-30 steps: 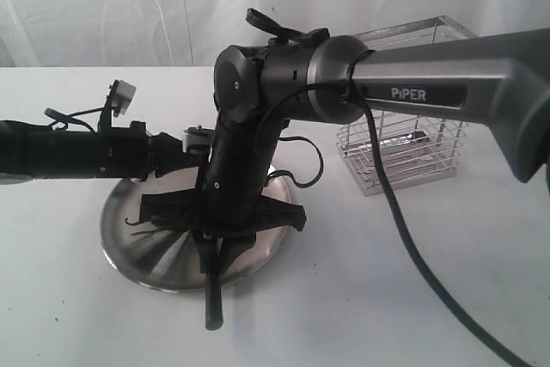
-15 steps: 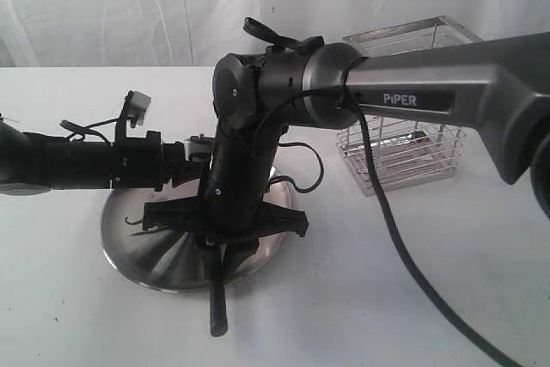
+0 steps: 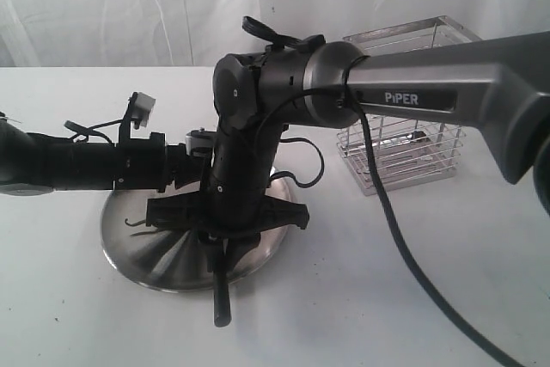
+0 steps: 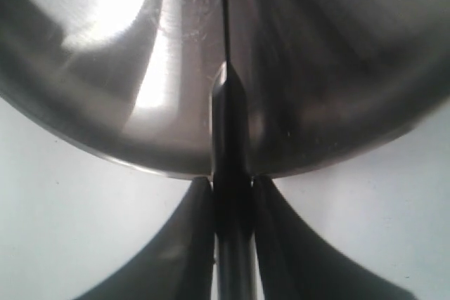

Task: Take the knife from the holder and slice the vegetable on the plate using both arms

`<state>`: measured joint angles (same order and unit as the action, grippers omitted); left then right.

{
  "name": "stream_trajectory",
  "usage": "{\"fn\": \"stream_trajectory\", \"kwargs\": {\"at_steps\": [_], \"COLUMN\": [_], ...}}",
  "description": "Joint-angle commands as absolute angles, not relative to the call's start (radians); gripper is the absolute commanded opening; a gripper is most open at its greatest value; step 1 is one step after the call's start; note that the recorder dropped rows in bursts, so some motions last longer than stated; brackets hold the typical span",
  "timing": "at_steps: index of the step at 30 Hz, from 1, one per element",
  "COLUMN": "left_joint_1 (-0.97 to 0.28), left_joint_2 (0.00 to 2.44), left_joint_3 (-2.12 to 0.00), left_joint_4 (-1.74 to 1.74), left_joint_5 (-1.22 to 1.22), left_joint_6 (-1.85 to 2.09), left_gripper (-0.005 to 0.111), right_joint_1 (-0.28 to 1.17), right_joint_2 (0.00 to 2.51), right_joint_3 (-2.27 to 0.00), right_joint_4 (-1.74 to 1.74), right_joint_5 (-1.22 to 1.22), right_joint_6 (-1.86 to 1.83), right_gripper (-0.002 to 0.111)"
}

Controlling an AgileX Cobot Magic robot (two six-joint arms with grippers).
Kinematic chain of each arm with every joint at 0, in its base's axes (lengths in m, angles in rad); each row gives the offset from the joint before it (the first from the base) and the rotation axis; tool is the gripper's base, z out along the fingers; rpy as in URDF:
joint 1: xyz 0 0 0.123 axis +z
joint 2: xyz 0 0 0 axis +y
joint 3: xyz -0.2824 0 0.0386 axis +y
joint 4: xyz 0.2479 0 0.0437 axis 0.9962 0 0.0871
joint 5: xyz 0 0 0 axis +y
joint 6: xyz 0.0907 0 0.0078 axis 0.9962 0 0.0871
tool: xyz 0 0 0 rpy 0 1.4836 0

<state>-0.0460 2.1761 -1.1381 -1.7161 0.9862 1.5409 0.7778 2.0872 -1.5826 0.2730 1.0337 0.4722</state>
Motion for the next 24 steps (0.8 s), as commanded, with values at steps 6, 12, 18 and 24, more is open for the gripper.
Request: {"fn": "stream_trajectory", "kwargs": {"at_steps": [6,12,18,24], "left_joint_1": [-0.049,-0.066,-0.066,-0.066], "left_joint_2": [2.174,2.174,2.174,2.174], "left_joint_3": [-1.14,-1.14,-1.14,-1.14], "left_joint_4": [-1.722,-1.712,-1.715,-1.704], "left_joint_5": [0.983,0.954,0.924,0.907], "left_joint_6": [1.548,1.548,1.548,1.541], "left_gripper": [0.0,0.0,0.0,0.0], "right_joint_1": [0.778,0.778,0.778,0.778], "right_joint_2": [2.079,2.084,2.084,2.084], "right_joint_3": [-1.583,-1.583,-1.583,-1.583], "right_joint_4": [0.253,0.257,0.26,0.265], "right_joint_5": [1.047,1.049,1.047,1.045], "right_joint_6": [0.478,0.478,0.478,0.478], "right_gripper": [0.0,0.0,0.0,0.0]}}
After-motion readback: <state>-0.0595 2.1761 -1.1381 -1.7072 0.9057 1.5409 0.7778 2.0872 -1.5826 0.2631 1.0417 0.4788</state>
